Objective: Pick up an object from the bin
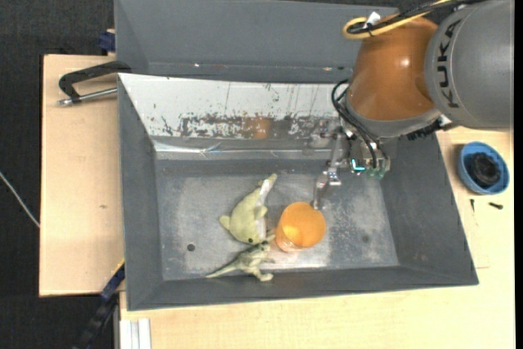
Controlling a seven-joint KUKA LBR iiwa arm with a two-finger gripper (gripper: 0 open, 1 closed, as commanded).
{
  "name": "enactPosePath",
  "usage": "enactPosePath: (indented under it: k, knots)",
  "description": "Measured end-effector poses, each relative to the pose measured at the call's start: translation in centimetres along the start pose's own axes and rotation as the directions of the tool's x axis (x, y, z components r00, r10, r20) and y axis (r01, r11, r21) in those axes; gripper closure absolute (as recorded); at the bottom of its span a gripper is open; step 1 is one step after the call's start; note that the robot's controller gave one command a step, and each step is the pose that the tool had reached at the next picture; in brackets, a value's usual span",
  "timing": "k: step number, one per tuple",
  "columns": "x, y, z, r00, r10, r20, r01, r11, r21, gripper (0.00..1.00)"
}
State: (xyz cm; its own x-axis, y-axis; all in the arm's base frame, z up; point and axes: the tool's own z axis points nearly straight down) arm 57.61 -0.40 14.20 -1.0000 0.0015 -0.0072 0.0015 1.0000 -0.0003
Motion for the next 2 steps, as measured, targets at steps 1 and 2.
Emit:
enactPosePath:
  k: [1, 2]
  knots:
    - [1.3, 0.5, 1.4, 0.999, -0.041, 0.003, 0.041, 0.999, -0.001, 0.00]
    - [0.7, 11.6, 2.2, 0.809, -0.587, 0.004, 0.587, 0.809, -0.006, 0.00]
